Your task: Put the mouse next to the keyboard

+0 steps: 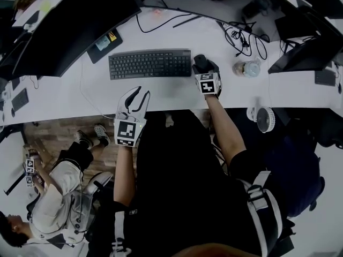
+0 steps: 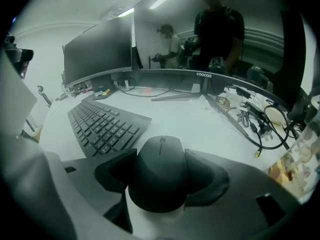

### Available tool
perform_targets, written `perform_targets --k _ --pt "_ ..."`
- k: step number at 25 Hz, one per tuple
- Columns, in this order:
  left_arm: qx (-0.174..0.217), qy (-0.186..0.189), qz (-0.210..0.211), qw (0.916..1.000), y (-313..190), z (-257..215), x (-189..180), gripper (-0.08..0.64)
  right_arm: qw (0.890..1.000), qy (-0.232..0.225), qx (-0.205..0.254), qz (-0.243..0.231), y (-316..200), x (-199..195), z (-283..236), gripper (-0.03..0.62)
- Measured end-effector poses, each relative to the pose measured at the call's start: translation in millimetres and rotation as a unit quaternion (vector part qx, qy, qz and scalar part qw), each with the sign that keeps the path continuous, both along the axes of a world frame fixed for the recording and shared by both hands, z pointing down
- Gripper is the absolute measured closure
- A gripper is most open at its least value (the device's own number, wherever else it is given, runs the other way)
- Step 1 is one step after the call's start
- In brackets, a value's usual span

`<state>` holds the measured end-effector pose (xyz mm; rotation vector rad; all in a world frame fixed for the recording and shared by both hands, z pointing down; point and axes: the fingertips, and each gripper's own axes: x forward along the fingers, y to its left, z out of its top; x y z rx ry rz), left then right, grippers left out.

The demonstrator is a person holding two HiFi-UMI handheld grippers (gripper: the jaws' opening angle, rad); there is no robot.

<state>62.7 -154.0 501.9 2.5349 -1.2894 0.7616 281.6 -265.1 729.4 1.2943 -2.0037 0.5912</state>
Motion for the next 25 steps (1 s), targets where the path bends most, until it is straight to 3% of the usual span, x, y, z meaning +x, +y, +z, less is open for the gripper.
perform_targets --k 11,18,22,25 --pt "-0.002 -0.001 -0.013 0.9999 3.1 3.3 -9.6 0.445 0.998 -0.023 -0.004 0.05 -13.4 8.1 9.7 0.291" --pt "0.011 0.009 -0.004 0.9999 -0.8 -8.5 -5.9 0.443 0.998 -0.028 -0.002 0.055 -14.1 6.1 10.5 0.285" --pt "0.012 0.013 0.0 0.9998 -0.8 -10.2 -8.3 0.445 0.996 -0.062 -0.005 0.06 -14.4 2.2 7.6 0.246" --pt "0.013 0.021 0.004 0.9997 -3.7 -10.0 -8.9 0.444 0.995 -0.073 -0.002 0.061 -12.1 4.5 -3.5 0.254"
